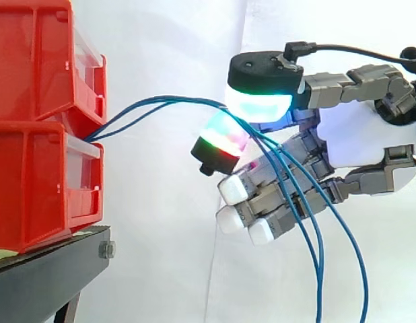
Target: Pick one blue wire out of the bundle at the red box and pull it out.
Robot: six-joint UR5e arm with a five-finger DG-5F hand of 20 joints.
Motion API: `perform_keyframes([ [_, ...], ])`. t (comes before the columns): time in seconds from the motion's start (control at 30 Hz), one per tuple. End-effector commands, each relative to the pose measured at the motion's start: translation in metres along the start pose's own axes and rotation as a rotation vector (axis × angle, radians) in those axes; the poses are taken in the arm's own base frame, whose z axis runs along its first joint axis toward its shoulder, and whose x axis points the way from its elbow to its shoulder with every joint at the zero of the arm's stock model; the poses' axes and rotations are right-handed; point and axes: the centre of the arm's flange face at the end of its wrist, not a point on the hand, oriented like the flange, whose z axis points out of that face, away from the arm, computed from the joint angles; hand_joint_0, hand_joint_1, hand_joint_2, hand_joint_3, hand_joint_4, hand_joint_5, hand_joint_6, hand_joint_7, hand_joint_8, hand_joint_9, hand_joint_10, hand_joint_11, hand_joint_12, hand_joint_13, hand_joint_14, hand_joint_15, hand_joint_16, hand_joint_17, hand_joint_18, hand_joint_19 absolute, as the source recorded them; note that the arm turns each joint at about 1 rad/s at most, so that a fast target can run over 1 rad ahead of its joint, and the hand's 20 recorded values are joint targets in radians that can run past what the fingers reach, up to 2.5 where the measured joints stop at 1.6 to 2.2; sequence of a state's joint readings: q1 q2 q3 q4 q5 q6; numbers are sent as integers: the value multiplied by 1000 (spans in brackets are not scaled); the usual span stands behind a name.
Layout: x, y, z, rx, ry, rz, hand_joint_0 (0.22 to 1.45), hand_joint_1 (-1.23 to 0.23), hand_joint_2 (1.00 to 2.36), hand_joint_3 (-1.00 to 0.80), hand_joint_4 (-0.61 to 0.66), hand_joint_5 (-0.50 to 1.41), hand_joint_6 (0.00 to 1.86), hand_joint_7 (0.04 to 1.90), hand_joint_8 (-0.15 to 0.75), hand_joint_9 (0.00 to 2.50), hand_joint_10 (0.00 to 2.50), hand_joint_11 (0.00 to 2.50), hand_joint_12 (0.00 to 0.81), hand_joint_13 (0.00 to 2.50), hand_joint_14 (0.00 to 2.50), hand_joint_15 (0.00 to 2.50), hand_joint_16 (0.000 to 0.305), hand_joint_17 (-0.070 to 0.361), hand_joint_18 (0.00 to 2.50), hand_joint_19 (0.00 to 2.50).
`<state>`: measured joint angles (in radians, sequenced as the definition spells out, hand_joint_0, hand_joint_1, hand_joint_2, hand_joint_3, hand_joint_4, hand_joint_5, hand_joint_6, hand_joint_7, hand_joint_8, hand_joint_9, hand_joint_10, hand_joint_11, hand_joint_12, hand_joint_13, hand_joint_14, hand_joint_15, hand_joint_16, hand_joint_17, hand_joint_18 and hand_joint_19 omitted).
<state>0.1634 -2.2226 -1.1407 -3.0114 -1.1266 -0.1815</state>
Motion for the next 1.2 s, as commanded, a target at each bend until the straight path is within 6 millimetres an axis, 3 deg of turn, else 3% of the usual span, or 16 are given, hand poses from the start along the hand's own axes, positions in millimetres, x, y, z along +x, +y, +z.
perform_keyframes([
  [0.0,0,-2,-1,13,1,40,684,-853,1022,-117,-309,-167,910,1262,214,827,11,278,377,613,11,275,50,113,587,382],
  [0.1,-1,-2,-4,32,5,68,623,-882,1021,-189,-231,-145,847,1306,148,865,6,179,353,581,9,220,49,111,579,389],
  [0.2,1,-5,-6,51,8,84,608,-886,1019,-219,-181,-128,821,1318,145,881,5,151,352,566,8,203,49,111,575,381],
  [0.27,2,-6,-7,60,12,92,618,-880,1022,-163,-180,-127,816,1437,152,882,6,175,354,561,9,217,49,111,573,381],
  [0.33,1,-5,-8,69,13,98,649,-862,1025,-29,-175,-141,885,1431,218,906,9,292,379,637,11,286,49,111,606,395],
  [0.47,1,-7,-8,73,13,107,691,-868,1026,34,-212,-139,916,1533,230,974,11,341,379,715,14,341,49,110,661,419],
  [0.5,1,-7,-8,73,13,110,692,-867,1025,26,-245,-138,925,1468,217,1005,11,350,377,743,16,351,48,109,666,429],
  [0.6,1,-7,-8,73,12,116,620,-898,1022,-73,-173,-102,910,1256,207,1135,10,347,371,810,15,390,48,108,699,453],
  [0.73,1,-5,-9,72,12,137,605,-897,1023,-125,-136,-78,898,1191,218,1241,11,366,361,878,17,417,46,102,738,464],
  [0.77,1,-6,-9,73,11,141,617,-905,1024,-110,-135,-78,898,1214,223,1244,13,361,359,890,17,424,45,102,751,469],
  [0.83,1,-6,-9,74,11,153,700,-945,1027,117,-134,-63,928,1320,273,1351,15,508,380,1122,26,677,47,105,883,502],
  [0.9,1,-7,-9,83,11,161,737,-946,1024,156,-107,-68,943,1312,291,1373,20,598,380,1146,28,751,45,102,911,552],
  [0.97,1,-4,-9,79,11,174,728,-933,1027,87,-151,-77,961,1205,285,1372,19,598,376,1135,26,746,45,100,908,548],
  [1.03,1,-3,-9,79,12,181,646,-919,1022,-186,-109,-79,931,1133,248,1352,16,493,371,1041,25,633,44,99,856,545],
  [1.1,0,0,-9,80,13,184,612,-883,1015,-320,-116,-67,901,1145,231,1336,13,432,365,989,22,556,44,100,828,546],
  [1.17,-2,5,-9,93,13,181,605,-869,1013,-341,-108,-63,890,1141,224,1337,12,409,369,971,20,524,45,101,820,538],
])
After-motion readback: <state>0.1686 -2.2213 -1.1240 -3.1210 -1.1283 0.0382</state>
